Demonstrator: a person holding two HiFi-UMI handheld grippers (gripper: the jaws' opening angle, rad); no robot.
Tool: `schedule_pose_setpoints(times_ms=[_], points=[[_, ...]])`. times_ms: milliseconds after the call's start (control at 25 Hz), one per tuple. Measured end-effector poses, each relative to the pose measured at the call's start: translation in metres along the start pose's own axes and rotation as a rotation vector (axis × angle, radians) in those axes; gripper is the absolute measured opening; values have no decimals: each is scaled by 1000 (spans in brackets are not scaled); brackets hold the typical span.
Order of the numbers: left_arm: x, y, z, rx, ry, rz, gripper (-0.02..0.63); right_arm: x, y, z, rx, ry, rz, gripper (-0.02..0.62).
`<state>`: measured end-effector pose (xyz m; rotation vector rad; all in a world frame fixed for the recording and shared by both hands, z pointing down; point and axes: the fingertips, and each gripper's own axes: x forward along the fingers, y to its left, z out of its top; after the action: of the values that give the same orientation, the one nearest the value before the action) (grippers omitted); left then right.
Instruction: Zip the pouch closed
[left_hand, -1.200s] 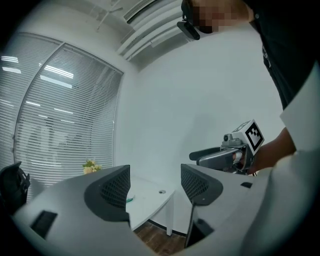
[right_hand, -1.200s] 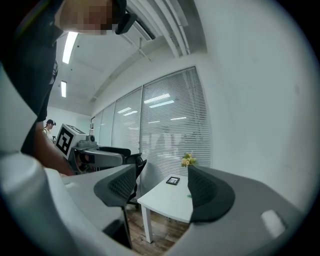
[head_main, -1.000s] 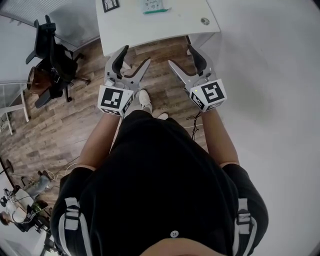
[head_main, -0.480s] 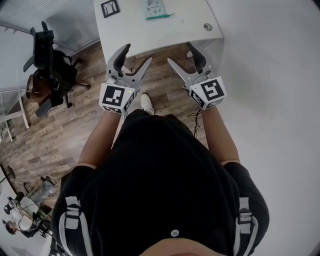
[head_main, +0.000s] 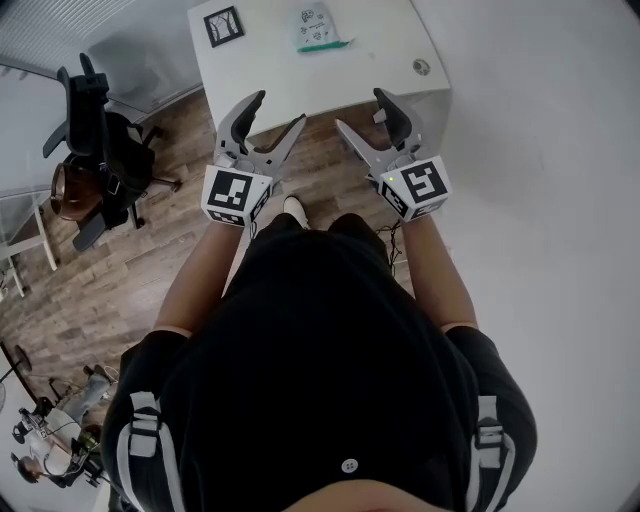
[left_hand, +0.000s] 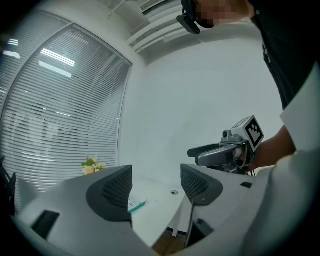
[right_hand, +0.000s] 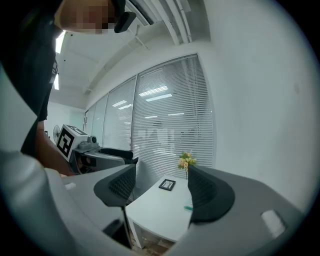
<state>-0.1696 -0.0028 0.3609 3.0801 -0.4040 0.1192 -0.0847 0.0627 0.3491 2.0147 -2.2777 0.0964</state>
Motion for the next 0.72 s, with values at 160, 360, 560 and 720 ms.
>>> schedule_pose_setpoints(times_ms=[160, 360, 560, 720], points=[[5, 14, -1, -4, -2, 5, 305, 16, -4, 0, -3, 6, 5, 322], [18, 30, -6, -8, 4, 25, 305, 35, -18, -2, -4, 2, 20, 322], [40, 42, -5, -8, 9, 54, 305, 54, -44, -3, -2, 0, 45, 322], [70, 52, -7, -9, 11, 90, 305, 74, -75, -11, 0, 0, 79, 322]])
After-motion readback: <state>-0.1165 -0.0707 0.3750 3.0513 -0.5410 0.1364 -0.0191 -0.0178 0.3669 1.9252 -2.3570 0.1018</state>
